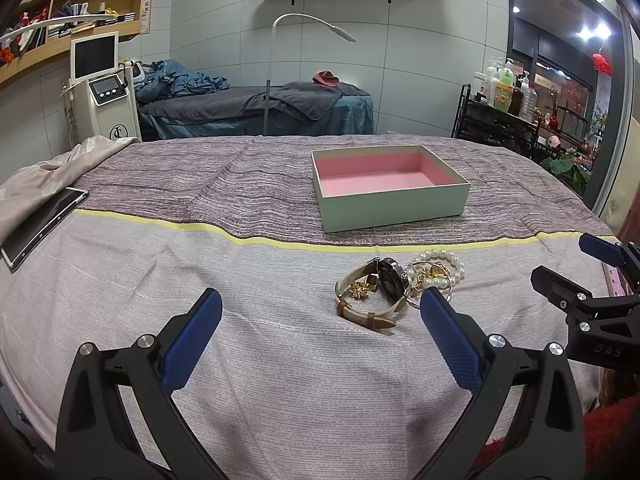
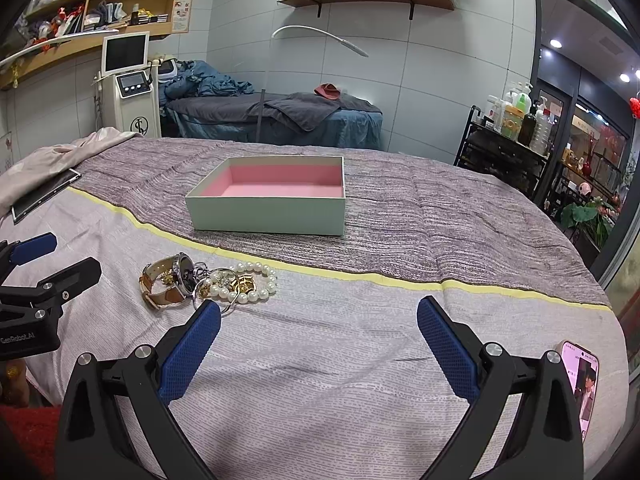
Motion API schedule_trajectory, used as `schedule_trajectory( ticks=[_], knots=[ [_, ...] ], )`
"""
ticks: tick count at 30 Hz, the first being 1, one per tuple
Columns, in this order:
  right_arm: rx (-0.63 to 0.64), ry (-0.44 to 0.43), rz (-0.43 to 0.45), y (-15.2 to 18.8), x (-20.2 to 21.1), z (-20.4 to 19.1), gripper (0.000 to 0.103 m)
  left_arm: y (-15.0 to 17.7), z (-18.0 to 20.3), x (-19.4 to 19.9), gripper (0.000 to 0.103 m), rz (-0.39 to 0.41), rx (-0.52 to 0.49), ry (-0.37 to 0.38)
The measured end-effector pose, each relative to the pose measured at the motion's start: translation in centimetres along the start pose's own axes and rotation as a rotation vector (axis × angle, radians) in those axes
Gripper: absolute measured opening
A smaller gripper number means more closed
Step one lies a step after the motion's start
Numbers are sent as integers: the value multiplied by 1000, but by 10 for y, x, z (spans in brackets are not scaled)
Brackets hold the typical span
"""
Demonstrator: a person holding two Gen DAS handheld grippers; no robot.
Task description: Organize jewelry
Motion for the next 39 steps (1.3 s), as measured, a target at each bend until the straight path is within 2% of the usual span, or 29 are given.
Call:
schedule_trajectory(
  ticks=[30, 39],
  knots=[
    [-6, -4, -20, 6, -4, 1, 97, 4, 4, -4, 98, -17, -6, 14],
    [-22, -3, -66, 12, -15, 7, 97, 9, -1, -14, 98, -48, 7, 64]
  ],
)
Point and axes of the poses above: each gripper's, at about its wrist camera, not at the fingertips, and x roughly against the way its jaws point, z to its right, y to its underside, the point moved 4 cm from there along -x, roughly the way its jaws point, and after that the axes turned 14 degrees about z, right-handed, at the moved point
